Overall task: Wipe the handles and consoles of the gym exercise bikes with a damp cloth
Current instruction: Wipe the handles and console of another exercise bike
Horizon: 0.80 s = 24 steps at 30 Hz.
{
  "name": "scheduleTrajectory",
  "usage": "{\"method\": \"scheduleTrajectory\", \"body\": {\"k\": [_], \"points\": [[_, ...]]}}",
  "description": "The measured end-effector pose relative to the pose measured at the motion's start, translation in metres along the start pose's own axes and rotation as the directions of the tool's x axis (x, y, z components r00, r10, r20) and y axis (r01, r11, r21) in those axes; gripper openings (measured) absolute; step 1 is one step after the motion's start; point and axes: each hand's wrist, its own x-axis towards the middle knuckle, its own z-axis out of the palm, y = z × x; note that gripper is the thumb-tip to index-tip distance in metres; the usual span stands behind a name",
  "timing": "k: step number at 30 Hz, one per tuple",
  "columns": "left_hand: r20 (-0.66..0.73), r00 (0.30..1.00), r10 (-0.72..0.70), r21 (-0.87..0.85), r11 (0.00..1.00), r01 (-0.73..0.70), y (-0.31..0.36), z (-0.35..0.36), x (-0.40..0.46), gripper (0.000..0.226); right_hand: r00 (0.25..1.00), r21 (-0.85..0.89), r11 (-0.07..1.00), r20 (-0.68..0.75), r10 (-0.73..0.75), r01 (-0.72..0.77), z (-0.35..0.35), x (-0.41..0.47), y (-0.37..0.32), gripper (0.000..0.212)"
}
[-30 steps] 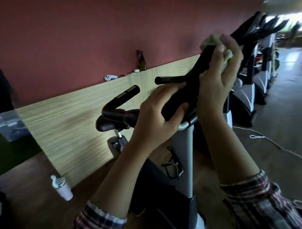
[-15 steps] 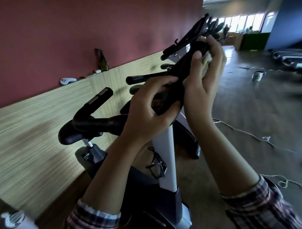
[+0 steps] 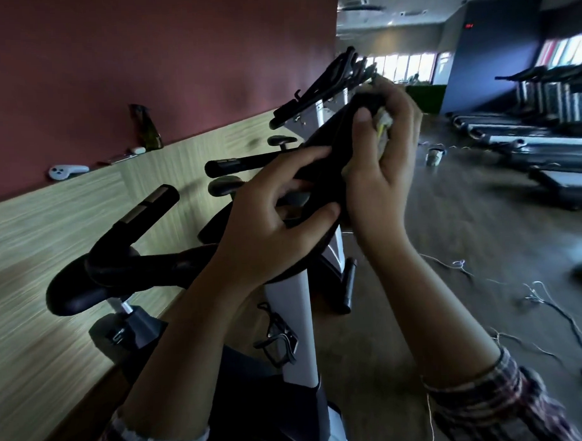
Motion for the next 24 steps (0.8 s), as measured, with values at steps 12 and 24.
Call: {"method": "scheduleTrajectory", "body": {"k": [12, 24], "points": [[0.265, 0.964, 0.035, -0.161, 0.987, 0.009, -0.016, -0.028, 0.015, 0.055, 0.999, -0.217, 0.976, -0.041, 0.017, -0.026, 0.004, -0.001, -0.008, 0.026], [0.365, 0.927, 0.091, -0.309, 0.951, 0.028, -0.03, -0.037, 0.02, 0.056, 0.992, -0.421, 0.905, -0.128, 0.01, -0.063, 0.014, -0.01, -0.02, 0.039]]}}
